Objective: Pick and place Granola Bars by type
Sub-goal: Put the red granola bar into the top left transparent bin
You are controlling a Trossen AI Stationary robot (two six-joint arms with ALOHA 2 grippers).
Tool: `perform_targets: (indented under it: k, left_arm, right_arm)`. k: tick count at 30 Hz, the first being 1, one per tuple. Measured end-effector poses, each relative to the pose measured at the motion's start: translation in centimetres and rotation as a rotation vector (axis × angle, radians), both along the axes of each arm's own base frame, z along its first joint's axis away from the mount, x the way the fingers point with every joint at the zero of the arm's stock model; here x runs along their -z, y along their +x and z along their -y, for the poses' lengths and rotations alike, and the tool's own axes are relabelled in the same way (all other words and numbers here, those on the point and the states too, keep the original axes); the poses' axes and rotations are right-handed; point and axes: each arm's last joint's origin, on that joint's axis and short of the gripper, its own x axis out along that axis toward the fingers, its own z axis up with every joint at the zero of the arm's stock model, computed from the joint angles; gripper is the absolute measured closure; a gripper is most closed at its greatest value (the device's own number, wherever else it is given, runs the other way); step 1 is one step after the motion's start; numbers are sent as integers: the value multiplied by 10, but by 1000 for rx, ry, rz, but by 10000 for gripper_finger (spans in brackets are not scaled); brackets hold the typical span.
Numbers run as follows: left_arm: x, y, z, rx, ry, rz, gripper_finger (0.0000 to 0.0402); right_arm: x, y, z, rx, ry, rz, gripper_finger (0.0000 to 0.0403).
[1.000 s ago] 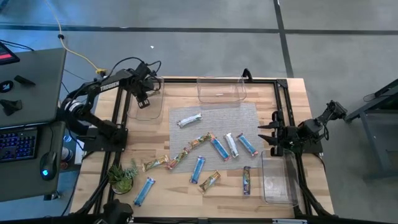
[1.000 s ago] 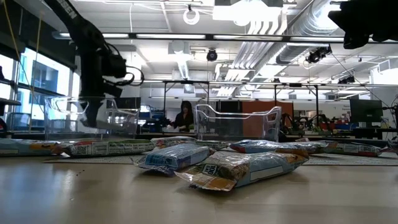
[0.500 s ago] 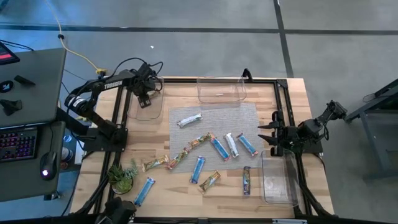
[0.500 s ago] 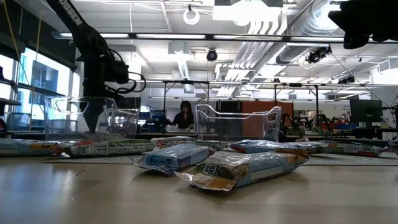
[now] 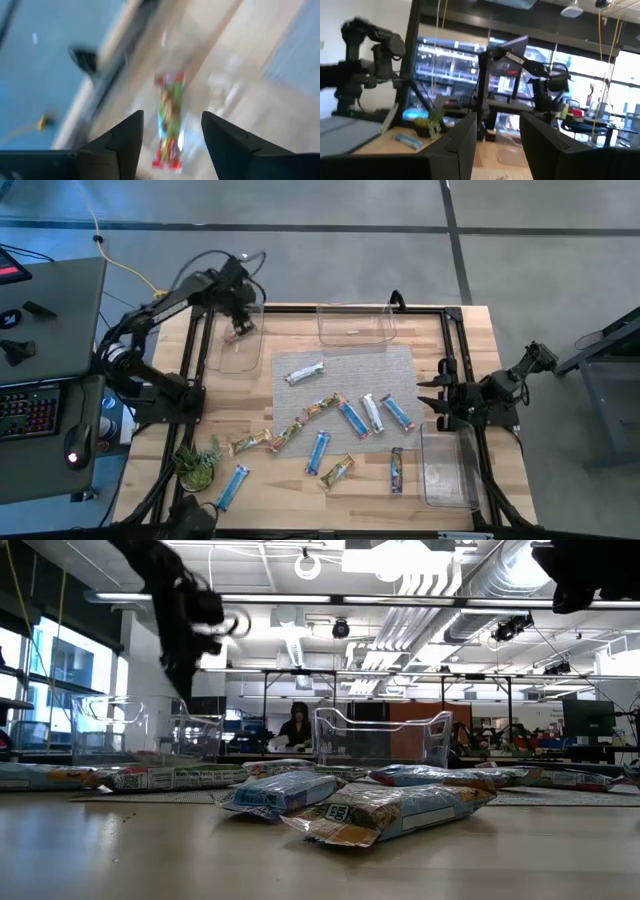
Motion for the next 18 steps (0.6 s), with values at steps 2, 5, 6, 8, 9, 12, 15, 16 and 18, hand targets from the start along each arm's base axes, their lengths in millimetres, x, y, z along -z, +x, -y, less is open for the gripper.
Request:
perform_targets:
  k: [2,5,6,8,9,12,15,16,18]
  left_arm:
    - [-28,1,6,-13,45,104,213]
    - [-66,-4,18,-12,88,278,215]
    - [-77,-6,23,4,97,332,215]
    - [-96,-11,34,58,106,442,216]
    - [-103,-14,40,91,109,489,216]
    - [-118,-23,57,177,101,594,216]
    - [-127,-30,71,250,82,676,216]
    - [-129,-32,75,274,64,701,216]
    - [-131,-32,84,312,17,738,216]
  right_arm:
    - [-3,-1,1,11,24,30,269]
    - [-3,-1,2,42,22,29,269]
    - [-3,-1,2,52,21,26,269]
    - [-3,-1,3,75,23,16,269]
    - [-3,-1,3,84,27,15,269]
    - [-3,-1,3,87,33,17,269]
    - [-6,-3,4,123,-4,45,269]
    - [-8,-3,5,148,-20,60,269]
    - [-11,-5,7,177,-45,85,269]
